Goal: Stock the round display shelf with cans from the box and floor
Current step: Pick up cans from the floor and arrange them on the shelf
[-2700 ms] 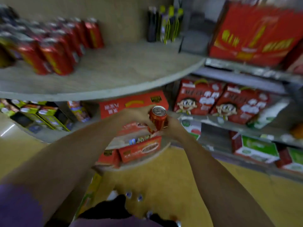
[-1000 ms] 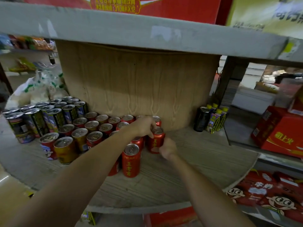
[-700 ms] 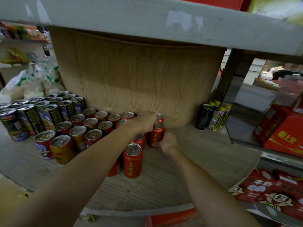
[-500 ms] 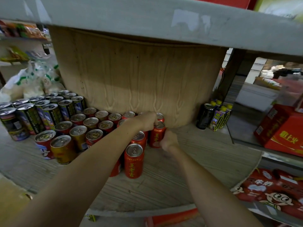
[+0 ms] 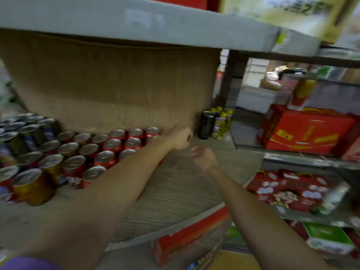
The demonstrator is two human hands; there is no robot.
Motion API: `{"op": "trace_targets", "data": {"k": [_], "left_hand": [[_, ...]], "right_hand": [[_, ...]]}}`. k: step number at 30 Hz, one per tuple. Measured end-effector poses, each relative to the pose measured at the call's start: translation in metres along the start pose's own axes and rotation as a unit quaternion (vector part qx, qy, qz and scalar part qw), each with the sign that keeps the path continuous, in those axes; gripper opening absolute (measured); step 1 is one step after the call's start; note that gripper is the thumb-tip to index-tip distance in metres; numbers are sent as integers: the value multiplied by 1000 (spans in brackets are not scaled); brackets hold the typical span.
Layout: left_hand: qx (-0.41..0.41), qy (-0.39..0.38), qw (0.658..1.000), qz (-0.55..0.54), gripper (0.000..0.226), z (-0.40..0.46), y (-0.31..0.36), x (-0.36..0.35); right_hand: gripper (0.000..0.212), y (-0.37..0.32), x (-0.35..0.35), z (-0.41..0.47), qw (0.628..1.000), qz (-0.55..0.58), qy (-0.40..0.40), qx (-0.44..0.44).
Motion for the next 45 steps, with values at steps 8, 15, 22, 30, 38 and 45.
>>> {"op": "trace_targets", "data": {"k": [8, 15, 22, 30, 38, 45], "left_hand": [[-103, -156, 962, -200, 20, 5, 165, -151], [-113, -277, 934, -194, 23, -52, 274, -312], [66, -372, 901, -214, 48, -153, 276, -517], [139, -448, 871, -147, 49, -279, 241, -711], [196, -485, 842, -128, 41, -371, 224, -866], [189, -510, 833, -103, 44, -408, 228, -980]], "right_hand": [[15, 117, 133, -129, 964, -50, 228, -124], [22, 227, 193, -280, 907, -70, 294, -295], [42, 376, 131, -428, 829, 38, 318, -458], [45, 537, 14, -602, 771, 53, 285, -567], [42, 646, -47, -699, 755, 29, 257, -602], [36, 746, -98, -740, 756, 14, 216, -618]]}}
Point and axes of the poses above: each hand's wrist, its own z-axis towards the middle knuckle, its own x-axis out of the back of the hand, y = z × x, the point moved 2 cm from there along z, towards the middle knuckle, and after that the axes turned 11 degrees about x, right-handed, at the moved point
